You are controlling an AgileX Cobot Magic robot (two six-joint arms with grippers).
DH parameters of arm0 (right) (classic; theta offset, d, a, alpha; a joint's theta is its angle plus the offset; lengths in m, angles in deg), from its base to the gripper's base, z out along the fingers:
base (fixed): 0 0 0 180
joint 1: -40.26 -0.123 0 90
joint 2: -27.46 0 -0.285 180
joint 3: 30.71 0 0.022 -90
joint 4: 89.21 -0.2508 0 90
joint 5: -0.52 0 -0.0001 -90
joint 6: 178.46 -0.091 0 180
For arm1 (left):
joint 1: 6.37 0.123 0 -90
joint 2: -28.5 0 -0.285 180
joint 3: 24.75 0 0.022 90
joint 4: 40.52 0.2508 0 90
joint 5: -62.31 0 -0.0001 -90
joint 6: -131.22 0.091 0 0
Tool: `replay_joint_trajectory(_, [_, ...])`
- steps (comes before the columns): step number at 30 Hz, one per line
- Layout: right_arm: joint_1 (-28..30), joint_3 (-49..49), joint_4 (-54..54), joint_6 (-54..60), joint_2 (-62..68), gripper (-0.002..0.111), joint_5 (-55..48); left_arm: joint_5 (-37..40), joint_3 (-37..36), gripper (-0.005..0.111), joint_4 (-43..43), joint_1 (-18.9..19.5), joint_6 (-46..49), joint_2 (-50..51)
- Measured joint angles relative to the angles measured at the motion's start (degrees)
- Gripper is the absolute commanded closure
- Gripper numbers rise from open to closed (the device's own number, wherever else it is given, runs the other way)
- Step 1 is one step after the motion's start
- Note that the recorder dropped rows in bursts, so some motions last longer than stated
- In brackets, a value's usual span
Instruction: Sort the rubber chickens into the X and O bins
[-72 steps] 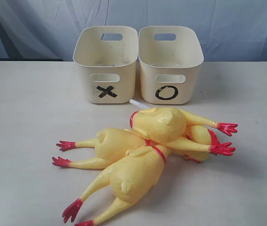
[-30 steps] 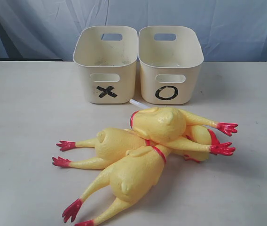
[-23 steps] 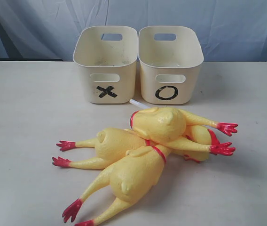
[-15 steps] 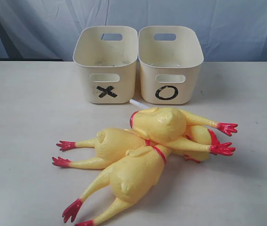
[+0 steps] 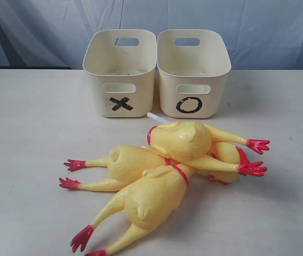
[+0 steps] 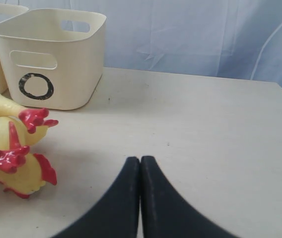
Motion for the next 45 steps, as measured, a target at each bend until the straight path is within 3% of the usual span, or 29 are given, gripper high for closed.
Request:
replay_joint_trajectory(6, [0.0,0.0,0.0,0.0,0.0,0.107,0.0,6.78,1.97,0.107,1.39,0.0,-0.12,-0.09])
replay_joint_trajectory(18, [0.0,0.0,0.0,0.0,0.0,0.107,0.0,26.77,15.44,0.107,7.24,0.0,4.45,5.47])
replay_joint_trajectory(22, [0.0,0.0,0.0,0.0,0.0,0.107,0.0,31.85,19.49,0.107,3.59,0.0,14.52,10.56])
replay_joint_trajectory(32, [0.0,0.0,0.0,0.0,0.0,0.107,0.0,42.11,29.75,0.107,-19.22,0.0,48.26,25.26])
replay_joint_trajectory(38, [0.0,0.0,0.0,0.0,0.0,0.107,0.0,49.2,36.55,0.107,-28.07,0.0,61.23,37.16])
replay_joint_trajectory(45, [0.0,0.0,0.0,0.0,0.0,0.107,0.0,57.46,46.91,0.107,-30.09,0.0,68.18,49.74])
